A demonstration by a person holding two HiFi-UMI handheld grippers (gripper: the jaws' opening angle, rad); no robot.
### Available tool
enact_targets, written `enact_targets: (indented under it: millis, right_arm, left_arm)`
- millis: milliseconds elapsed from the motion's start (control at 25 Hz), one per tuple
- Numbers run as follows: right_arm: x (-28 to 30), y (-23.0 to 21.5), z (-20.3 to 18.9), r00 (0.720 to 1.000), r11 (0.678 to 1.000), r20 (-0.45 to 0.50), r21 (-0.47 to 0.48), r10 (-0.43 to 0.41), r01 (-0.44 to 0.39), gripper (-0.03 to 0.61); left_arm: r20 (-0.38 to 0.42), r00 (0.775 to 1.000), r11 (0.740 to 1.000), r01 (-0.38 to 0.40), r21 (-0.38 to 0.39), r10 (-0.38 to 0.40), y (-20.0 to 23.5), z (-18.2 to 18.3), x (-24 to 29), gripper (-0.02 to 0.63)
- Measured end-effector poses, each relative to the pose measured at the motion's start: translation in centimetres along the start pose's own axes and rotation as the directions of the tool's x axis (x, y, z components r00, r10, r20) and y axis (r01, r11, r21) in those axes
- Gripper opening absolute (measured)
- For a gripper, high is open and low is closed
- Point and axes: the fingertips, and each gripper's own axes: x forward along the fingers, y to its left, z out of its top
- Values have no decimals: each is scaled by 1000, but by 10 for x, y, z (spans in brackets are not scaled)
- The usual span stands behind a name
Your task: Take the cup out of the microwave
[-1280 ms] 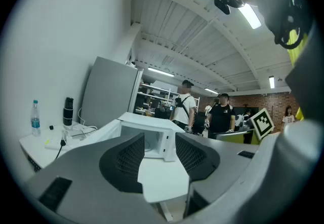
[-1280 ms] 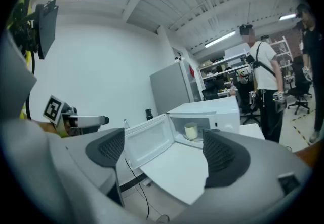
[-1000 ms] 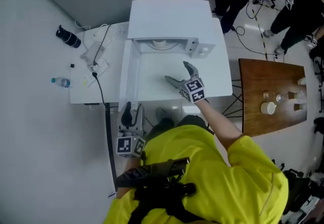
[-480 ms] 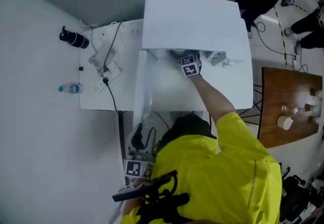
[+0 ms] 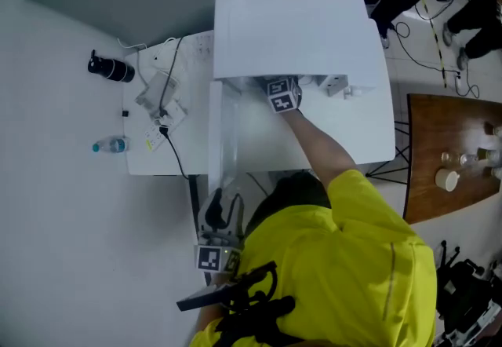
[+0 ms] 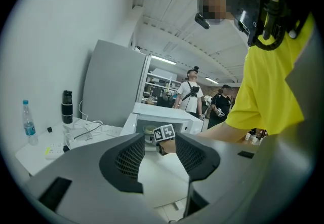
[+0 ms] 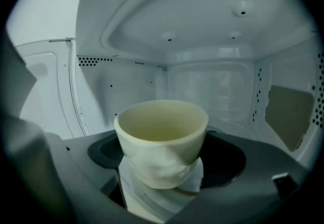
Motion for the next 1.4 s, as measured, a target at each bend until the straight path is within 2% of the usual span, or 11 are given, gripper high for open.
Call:
enact_targets:
  millis: [200,360,480,600,760,880,1080,1200,1400]
  right_arm:
    - [-41,18,1,997,998,13,-12,70,-69,448]
    - [-134,43,-15,991,991,37,5,131,-132,448]
    - [-215,38,-52,991,989,-10,60,133,-133,448]
    - [-286,-8,-104,994,992,-96,119,50,-39,448]
    - [-336,-117,-156,975,968,-169,179,-146,176,448]
    - [-334,-200,-169,954,943,-163,180,-251,279,446]
    - [-281,-292,-155,943,934,-99,137,-318,330,448]
    - [-258,-313,-156,940,932,-113,142,-321,335,448]
    - [-241,-313,-155,950,944,-118,128,-291,305,449]
  left_arm:
    - [-6,1000,1000,18,-5,-18,4,4,11,184]
    - [-7,996,996,89,-31,-89,-8,7,31,178]
    - [-5,985,984,171,-43,-172,-34,6,51,178]
    - [-51,964,965,258,-40,-260,-67,-3,73,178]
    - [-61,936,937,344,-51,-347,-112,-6,102,178]
    - [-100,912,917,391,-75,-397,-141,-16,118,178]
    - [-123,901,909,413,-56,-417,-167,-30,140,178]
    - [-137,906,916,397,-53,-400,-172,-35,142,178]
    - [-118,919,927,373,-43,-375,-167,-35,142,178]
